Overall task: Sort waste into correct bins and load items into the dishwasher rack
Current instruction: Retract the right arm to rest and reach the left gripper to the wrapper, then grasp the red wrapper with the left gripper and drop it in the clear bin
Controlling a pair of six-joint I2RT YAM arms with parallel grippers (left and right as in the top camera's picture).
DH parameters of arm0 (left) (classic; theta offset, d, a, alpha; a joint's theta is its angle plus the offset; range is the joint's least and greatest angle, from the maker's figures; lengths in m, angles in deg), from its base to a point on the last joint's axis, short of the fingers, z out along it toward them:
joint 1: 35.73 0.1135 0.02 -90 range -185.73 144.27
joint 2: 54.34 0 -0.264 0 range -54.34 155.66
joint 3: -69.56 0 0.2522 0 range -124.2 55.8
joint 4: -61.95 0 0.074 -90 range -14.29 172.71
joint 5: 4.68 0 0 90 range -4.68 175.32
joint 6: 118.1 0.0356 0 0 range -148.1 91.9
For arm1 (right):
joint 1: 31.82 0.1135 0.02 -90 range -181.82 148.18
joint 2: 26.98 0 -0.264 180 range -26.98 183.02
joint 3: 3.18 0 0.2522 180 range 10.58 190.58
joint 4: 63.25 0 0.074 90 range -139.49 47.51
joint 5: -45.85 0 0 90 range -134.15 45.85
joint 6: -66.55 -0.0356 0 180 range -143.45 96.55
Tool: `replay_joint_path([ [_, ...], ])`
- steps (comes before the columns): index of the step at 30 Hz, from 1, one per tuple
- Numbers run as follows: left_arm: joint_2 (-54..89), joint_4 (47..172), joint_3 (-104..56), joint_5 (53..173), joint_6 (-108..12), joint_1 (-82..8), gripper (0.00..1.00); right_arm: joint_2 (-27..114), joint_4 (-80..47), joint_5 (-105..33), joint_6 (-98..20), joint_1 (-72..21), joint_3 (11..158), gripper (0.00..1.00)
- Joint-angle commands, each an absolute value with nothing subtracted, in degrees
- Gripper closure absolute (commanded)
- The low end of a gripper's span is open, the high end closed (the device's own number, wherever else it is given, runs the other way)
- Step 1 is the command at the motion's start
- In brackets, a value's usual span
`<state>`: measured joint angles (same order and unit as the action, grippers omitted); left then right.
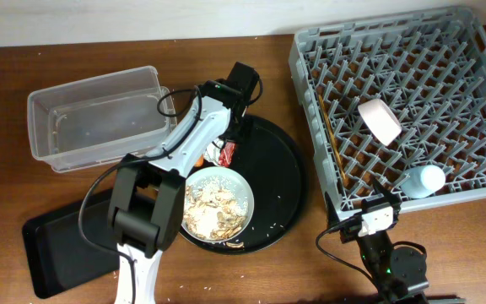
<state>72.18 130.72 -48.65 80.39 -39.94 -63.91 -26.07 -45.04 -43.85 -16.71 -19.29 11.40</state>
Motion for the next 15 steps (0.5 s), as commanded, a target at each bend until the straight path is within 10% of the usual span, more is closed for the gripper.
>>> replay_joint_path([
  [1, 74.3, 128.9, -48.8, 78.4, -40.0, -63.7, 0.47, -26.4, -45.1, -43.3, -16.4, -19.1, 10.9, 0.02],
  [9, 77.5, 128.7, -48.7, 77.0, -40.0, -66.2, 0.54, -26.4, -45.1, -43.3, -16.4, -19.1, 10.9, 0.02],
  [15, 78.2, 130.1, -49.3, 76.9, -40.1, -66.3, 1.00, -26.4, -45.1, -43.3, -16.4, -19.1, 10.9, 0.02],
])
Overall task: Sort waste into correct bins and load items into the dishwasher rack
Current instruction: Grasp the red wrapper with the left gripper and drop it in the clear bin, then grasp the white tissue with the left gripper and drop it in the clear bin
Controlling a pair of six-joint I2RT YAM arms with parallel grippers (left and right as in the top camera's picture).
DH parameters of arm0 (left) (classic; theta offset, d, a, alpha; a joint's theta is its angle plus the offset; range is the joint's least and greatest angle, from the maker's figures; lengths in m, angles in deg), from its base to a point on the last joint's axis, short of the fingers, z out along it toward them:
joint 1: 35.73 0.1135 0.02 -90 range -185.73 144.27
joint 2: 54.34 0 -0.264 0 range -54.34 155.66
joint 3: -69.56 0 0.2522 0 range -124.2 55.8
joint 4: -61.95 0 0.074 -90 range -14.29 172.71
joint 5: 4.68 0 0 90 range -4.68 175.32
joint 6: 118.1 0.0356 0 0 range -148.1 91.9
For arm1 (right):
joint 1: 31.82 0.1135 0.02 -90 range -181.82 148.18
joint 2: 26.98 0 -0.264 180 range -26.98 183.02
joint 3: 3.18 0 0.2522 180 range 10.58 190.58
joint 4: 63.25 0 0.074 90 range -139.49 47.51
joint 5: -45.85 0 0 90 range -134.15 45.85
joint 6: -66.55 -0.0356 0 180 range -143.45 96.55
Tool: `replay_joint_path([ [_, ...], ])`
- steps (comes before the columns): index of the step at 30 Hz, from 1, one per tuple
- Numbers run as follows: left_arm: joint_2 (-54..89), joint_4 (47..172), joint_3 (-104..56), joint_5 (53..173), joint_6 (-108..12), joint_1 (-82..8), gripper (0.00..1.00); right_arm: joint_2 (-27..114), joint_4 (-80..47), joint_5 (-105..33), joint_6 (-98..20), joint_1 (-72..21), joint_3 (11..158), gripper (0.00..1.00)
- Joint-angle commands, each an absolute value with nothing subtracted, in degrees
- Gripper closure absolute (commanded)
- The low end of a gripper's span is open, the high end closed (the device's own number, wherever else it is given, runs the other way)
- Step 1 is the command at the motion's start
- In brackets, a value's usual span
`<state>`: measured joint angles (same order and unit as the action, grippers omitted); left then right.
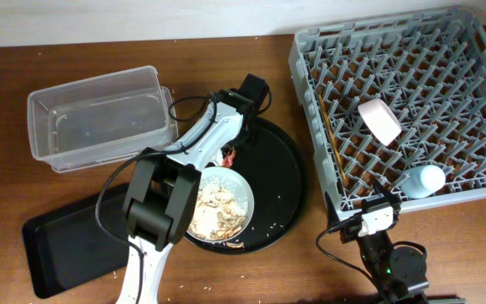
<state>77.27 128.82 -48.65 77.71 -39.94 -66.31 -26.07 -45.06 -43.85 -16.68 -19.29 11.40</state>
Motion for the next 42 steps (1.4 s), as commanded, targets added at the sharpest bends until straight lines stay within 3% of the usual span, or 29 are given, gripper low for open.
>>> replay_joint_path([
  [1, 77.7, 131.5, -50.4, 76.9, -40.1, -66.2, 1.00, -26.4, -45.1, -43.3, -16.4, -19.1, 10.9, 0.02],
  [9, 64.6, 139.4, -56.9, 73.4, -44.2, -63.8, 1.00, -26.4, -45.1, -43.3, -16.4, -19.1, 10.9, 0.02],
  [13, 59.3, 143.8, -56.9, 67.1, -51.9, -55.1, 1.00, -26.4, -45.1, -43.3, -16.4, -19.1, 10.9, 0.02],
  [17, 61.1, 137.7, -56.8, 76.8, -52.3, -40.1, 1.00, -26.4, -45.1, -43.3, -16.4, -19.1, 10.9, 0.02],
  [22, 66.4, 131.6, -56.8, 78.5, -51.9, -36.4, 0.94, -26.4, -45.1, -43.3, -16.4, -19.1, 10.9, 0.02],
  [23, 66.5, 131.7, -56.8, 78.5, -51.8, -36.4, 0.80, -26.4, -45.1, -43.3, -16.4, -19.1, 10.9, 0.02],
  [25, 66.3, 131.7, -57.7, 82.8, -51.8, -36.5, 0.28, -26.4, -45.1, -43.3, -16.4, -19.1, 10.9, 0.02],
  [26, 66.3, 132.0, -58.6, 85.3, -51.8, -36.7, 0.17, -26.4, -45.1, -43.3, -16.4, -19.1, 10.9, 0.02],
  [29, 66.3, 135.5, -60.3, 88.2, -51.2, -39.7, 0.23, -26.4, -45.1, -43.3, -16.4, -19.1, 10.9, 0.01],
  [33, 67.9, 138.5, -58.3, 87.1, -44.8, -49.6, 0.42, -26.4, -45.1, -43.3, -16.4, -19.1, 10.9, 0.02],
  [35, 69.2, 138.1, -54.7, 80.6, -44.2, -56.0, 0.53, -26.4, -45.1, -43.3, -16.4, -19.1, 10.9, 0.02],
  [39, 74.7, 137.9, -51.6, 71.9, -44.8, -63.8, 0.59, -26.4, -45.1, -43.3, -16.4, -19.1, 10.9, 0.02],
  [42, 79.0, 138.3, -51.1, 65.8, -51.3, -64.0, 0.60, -26.4, -45.1, -43.3, -16.4, -19.1, 10.9, 0.02],
])
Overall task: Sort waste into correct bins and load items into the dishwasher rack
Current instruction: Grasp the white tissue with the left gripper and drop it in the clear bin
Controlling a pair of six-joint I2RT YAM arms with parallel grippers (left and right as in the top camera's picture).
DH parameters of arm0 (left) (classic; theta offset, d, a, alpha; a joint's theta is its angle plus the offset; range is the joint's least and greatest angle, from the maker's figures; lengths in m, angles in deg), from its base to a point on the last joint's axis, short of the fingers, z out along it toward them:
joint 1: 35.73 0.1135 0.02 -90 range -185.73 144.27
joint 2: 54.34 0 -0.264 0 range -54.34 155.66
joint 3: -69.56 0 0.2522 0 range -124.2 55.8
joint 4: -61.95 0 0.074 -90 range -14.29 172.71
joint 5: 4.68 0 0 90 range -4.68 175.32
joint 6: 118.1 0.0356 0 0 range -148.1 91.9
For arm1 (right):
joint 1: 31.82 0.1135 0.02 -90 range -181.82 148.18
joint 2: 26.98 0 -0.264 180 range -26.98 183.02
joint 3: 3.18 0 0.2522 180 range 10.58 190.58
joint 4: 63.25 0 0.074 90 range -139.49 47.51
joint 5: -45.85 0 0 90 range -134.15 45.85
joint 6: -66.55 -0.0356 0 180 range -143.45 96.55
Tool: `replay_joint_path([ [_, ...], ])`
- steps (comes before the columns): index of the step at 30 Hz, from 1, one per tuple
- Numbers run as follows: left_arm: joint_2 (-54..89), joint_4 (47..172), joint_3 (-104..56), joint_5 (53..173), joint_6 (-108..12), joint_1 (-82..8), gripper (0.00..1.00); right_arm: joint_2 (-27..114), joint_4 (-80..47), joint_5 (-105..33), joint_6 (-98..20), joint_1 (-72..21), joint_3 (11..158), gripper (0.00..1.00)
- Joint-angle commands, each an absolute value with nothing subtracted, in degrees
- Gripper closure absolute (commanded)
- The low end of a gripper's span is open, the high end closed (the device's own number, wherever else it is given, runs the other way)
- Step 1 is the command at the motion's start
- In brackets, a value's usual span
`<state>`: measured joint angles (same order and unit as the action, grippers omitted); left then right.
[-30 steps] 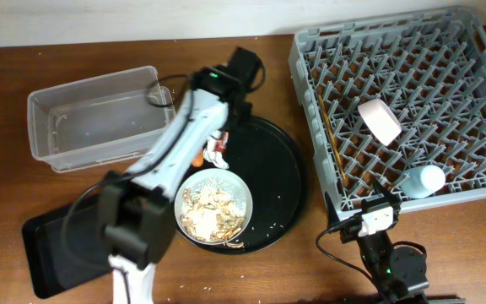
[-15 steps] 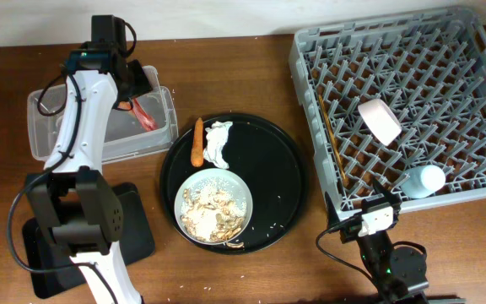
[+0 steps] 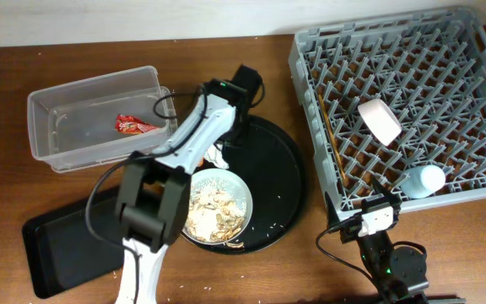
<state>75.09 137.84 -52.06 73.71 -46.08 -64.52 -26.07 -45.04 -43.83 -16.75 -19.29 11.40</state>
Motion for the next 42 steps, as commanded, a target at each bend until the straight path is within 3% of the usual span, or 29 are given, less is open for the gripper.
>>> replay_joint_path([
  [1, 80.8, 139.0, -51.1, 65.2, -53.1, -63.8, 0.60, -26.4, -45.1, -43.3, -16.4, -19.1, 10.9, 0.02],
  [3, 82.1, 138.8, -51.1, 65.6, -53.2, -63.7, 0.63, -26.4, -45.1, -43.3, -16.4, -19.1, 10.9, 0.02],
  [4, 82.2, 138.8, -51.1, 66.0, -53.1, -63.7, 0.71, -26.4, -45.1, -43.3, -16.4, -19.1, 10.9, 0.02],
  [6, 81.9, 139.1, -51.6, 68.8, -52.9, -63.7, 1.00, -26.4, -45.1, -43.3, -16.4, -19.1, 10.9, 0.02],
  [12, 72.9, 147.2, -61.2, 73.1, -52.9, -61.7, 1.00, -26.4, -45.1, -43.3, -16.4, -19.1, 10.9, 0.02],
  [16, 66.1, 145.8, -62.1, 67.9, -52.9, -51.2, 1.00, -26.4, -45.1, -43.3, -16.4, -19.1, 10.9, 0.02],
  [20, 68.0, 141.9, -62.1, 70.7, -52.9, -40.6, 0.98, -26.4, -45.1, -43.3, -16.4, -19.1, 10.9, 0.02],
  [21, 68.0, 142.1, -62.1, 73.0, -51.7, -39.2, 0.92, -26.4, -45.1, -43.3, -16.4, -19.1, 10.9, 0.02],
  [22, 68.0, 142.2, -62.1, 75.2, -50.2, -38.1, 0.75, -26.4, -45.1, -43.3, -16.4, -19.1, 10.9, 0.02],
  [23, 67.9, 142.6, -62.1, 77.1, -49.4, -37.1, 0.44, -26.4, -45.1, -43.3, -16.4, -19.1, 10.9, 0.02],
  [24, 67.7, 143.5, -62.1, 78.1, -49.5, -36.5, 0.01, -26.4, -45.1, -43.3, -16.4, -19.1, 10.9, 0.01],
  [25, 67.4, 144.4, -62.2, 78.5, -49.5, -36.2, 0.01, -26.4, -45.1, -43.3, -16.4, -19.1, 10.9, 0.02],
  [26, 66.8, 145.6, -62.2, 79.7, -49.5, -36.2, 0.02, -26.4, -45.1, -43.3, -16.4, -19.1, 10.9, 0.02],
  [28, 66.1, 147.8, -62.2, 82.8, -48.8, -37.2, 0.18, -26.4, -45.1, -43.3, -16.4, -19.1, 10.9, 0.02],
  [33, 66.6, 154.9, -57.2, 79.7, -46.3, -47.9, 0.31, -26.4, -45.1, -43.3, -16.4, -19.1, 10.9, 0.02],
  [37, 66.7, 143.1, -42.5, 77.4, -47.3, -54.4, 0.43, -26.4, -45.1, -43.3, -16.4, -19.1, 10.9, 0.02],
  [42, 66.7, 130.2, -32.4, 77.3, -47.3, -54.8, 0.43, -26.4, -45.1, -43.3, -16.4, -19.1, 10.9, 0.02],
])
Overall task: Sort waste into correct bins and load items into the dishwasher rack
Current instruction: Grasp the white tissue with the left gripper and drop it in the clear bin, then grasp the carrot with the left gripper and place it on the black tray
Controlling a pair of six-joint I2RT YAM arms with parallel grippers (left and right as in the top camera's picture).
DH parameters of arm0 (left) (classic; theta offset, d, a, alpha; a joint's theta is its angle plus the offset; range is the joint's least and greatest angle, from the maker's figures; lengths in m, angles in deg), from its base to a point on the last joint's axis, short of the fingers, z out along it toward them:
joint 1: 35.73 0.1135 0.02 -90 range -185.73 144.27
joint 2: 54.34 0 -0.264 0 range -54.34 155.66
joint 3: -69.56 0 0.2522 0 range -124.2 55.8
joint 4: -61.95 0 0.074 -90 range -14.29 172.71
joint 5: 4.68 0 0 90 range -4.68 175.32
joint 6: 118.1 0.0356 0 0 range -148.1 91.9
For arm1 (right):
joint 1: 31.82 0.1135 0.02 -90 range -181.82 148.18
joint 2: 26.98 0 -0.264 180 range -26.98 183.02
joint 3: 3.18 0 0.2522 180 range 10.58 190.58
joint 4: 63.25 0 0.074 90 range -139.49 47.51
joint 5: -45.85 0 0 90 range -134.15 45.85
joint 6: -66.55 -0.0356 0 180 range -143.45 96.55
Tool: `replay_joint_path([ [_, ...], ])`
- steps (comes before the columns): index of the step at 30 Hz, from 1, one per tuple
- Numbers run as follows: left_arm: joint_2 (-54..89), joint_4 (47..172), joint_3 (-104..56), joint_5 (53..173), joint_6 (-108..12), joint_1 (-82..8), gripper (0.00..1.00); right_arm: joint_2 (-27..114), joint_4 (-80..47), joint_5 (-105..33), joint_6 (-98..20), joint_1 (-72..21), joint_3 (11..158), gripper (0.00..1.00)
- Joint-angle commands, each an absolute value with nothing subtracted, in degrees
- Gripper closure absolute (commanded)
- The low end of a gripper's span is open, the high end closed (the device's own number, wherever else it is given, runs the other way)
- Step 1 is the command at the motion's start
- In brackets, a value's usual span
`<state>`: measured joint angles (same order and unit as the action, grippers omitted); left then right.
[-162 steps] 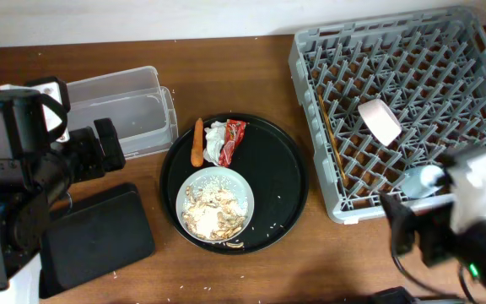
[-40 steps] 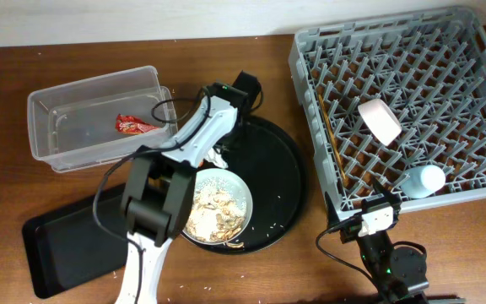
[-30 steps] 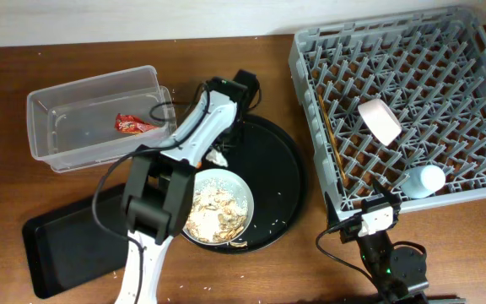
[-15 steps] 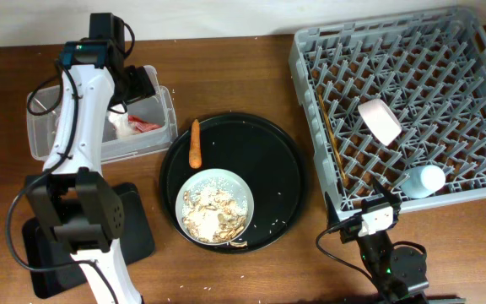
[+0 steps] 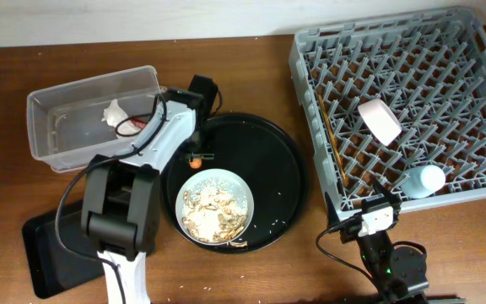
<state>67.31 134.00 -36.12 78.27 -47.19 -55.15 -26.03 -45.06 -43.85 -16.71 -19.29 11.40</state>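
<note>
My left gripper (image 5: 196, 157) points down at the left rim of the round black tray (image 5: 277, 181), right by a small orange scrap (image 5: 194, 165); whether its fingers are closed on the scrap is unclear. A white bowl (image 5: 216, 205) of food scraps sits on the tray. The clear plastic bin (image 5: 66, 139) holds a red wrapper (image 5: 133, 127) and a crumpled white piece (image 5: 112, 111). The grey dishwasher rack (image 5: 479, 51) holds a white cup (image 5: 380, 120), a pale bottle (image 5: 420, 180) and chopsticks (image 5: 332, 139). My right gripper (image 5: 371, 218) is folded low near the rack's front corner.
A black rectangular tray (image 5: 57, 245) lies at the front left beside the left arm's base. The bin stands just left of the round tray, and the rack's left wall borders the tray on the right.
The crumpled white piece that lay on the round tray under my left gripper is now in the clear bin. The left gripper is now at the tray's left rim by an orange scrap.
My left gripper was on a red wrapper on the round tray beside the bowl. Later the wrapper lay in the clear bin and the gripper was over a white crumpled piece on the tray. Now that piece is in the bin too. The right arm stayed still.
</note>
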Motion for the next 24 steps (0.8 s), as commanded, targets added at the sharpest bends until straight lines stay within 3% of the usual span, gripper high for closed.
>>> replay_joint_path([
  [1, 66.7, 127.8, -30.8, 77.4, -47.3, -54.8, 0.43, -26.4, -45.1, -43.3, -16.4, -19.1, 10.9, 0.02],
  [2, 66.7, 125.5, -29.0, 77.4, -47.3, -54.8, 0.44, -26.4, -45.1, -43.3, -16.4, -19.1, 10.9, 0.02],
  [4, 66.7, 124.2, -27.6, 77.6, -47.3, -54.8, 0.64, -26.4, -45.1, -43.3, -16.4, -19.1, 10.9, 0.02],
  [10, 61.7, 132.2, -38.6, 77.6, -47.3, -54.8, 0.78, -26.4, -45.1, -43.3, -16.4, -19.1, 10.9, 0.02],
  [14, 54.3, 145.3, -46.5, 77.5, -49.0, -54.8, 0.78, -26.4, -45.1, -43.3, -16.4, -19.1, 10.9, 0.02],
  [18, 46.1, 164.3, -46.1, 73.1, -61.1, -50.7, 0.82, -26.4, -45.1, -43.3, -16.4, -19.1, 10.9, 0.02],
  [24, 34.1, 161.9, -23.4, 67.6, -70.0, -48.7, 0.81, -26.4, -45.1, -43.3, -16.4, -19.1, 10.9, 0.02],
])
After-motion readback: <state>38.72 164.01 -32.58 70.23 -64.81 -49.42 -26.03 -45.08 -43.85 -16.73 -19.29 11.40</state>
